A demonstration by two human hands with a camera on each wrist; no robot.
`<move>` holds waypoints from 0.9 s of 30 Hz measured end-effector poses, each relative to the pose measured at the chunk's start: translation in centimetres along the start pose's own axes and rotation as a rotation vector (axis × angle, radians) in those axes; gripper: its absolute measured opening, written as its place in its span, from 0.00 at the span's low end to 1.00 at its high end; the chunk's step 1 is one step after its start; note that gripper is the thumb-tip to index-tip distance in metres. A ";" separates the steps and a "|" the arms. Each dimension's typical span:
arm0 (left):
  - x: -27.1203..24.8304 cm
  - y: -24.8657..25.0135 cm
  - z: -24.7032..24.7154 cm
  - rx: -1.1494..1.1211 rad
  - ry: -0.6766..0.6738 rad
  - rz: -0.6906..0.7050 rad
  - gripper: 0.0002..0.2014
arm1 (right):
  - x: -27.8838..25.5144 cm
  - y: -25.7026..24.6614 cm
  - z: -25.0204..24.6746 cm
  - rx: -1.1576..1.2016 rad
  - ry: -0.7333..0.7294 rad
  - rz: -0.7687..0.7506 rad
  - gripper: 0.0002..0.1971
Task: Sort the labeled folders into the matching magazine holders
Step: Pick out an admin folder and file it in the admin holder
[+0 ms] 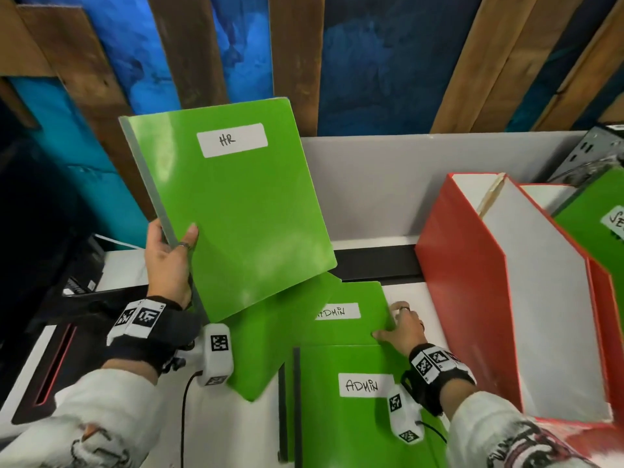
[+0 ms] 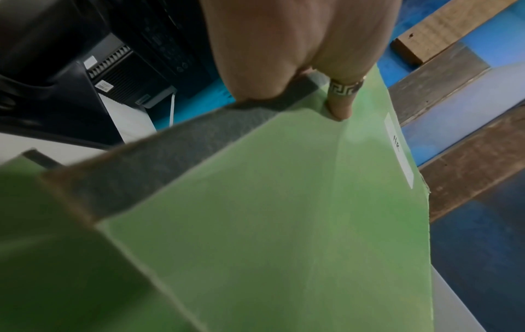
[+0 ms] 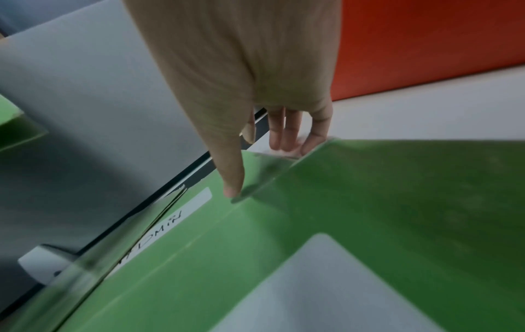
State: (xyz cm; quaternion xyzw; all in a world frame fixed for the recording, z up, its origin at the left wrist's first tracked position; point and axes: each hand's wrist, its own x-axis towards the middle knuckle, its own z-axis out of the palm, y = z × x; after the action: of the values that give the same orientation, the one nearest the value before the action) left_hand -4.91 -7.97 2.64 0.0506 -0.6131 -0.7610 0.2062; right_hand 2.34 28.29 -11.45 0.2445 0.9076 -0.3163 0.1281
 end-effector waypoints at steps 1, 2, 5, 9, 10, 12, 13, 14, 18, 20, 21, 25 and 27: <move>-0.1 0.0 0.1 -0.004 -0.010 -0.003 0.12 | 0.1 -0.2 -0.1 -0.006 -0.010 0.015 0.36; -0.1 0.0 0.2 -0.011 -0.017 -0.009 0.12 | 0.3 -0.2 -0.1 -0.009 -0.014 0.028 0.38; -0.1 0.0 0.6 -0.032 -0.033 -0.013 0.12 | 1.0 -0.4 -0.1 0.021 -0.002 0.075 0.38; -0.3 -0.1 1.0 -0.042 -0.057 -0.025 0.12 | 1.7 -0.3 -0.2 0.112 0.031 0.112 0.35; -0.4 -0.1 1.1 -0.045 -0.061 -0.035 0.12 | 1.7 -0.2 -0.2 0.132 0.038 0.112 0.35; -0.4 -0.1 1.2 -0.056 -0.071 -0.053 0.12 | 1.8 -0.2 -0.1 0.144 0.046 0.103 0.34; -0.5 -0.2 1.2 -0.061 -0.075 -0.060 0.13 | 1.6 -0.2 0.0 0.152 0.046 0.099 0.34; -0.5 -0.2 1.2 -0.064 -0.076 -0.066 0.13 | 1.7 -0.1 0.1 0.160 0.049 0.096 0.34; -0.4 -0.4 1.2 -0.060 -0.070 -0.068 0.14 | 1.7 -0.5 0.4 0.213 0.103 0.105 0.36; -0.2 -0.3 0.9 -0.048 -0.061 -0.052 0.14 | 1.4 -1.0 0.5 0.197 0.117 0.117 0.38; -0.1 -0.2 0.7 -0.042 -0.054 -0.043 0.14 | 1.3 -1.3 0.6 0.161 0.112 0.127 0.39; 0.2 0.4 0.0 -0.035 -0.030 -0.016 0.13 | 1.2 -2.2 0.9 0.039 0.068 0.181 0.45; 0.4 0.6 -0.3 -0.038 -0.029 -0.006 0.12 | 1.4 -2.4 0.7 0.027 0.076 0.181 0.44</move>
State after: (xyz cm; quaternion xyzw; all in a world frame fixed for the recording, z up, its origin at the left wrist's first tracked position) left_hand -5.00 -8.46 3.21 0.0377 -0.6012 -0.7738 0.1960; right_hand 0.01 26.72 -11.32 0.3390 0.8817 -0.3062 0.1182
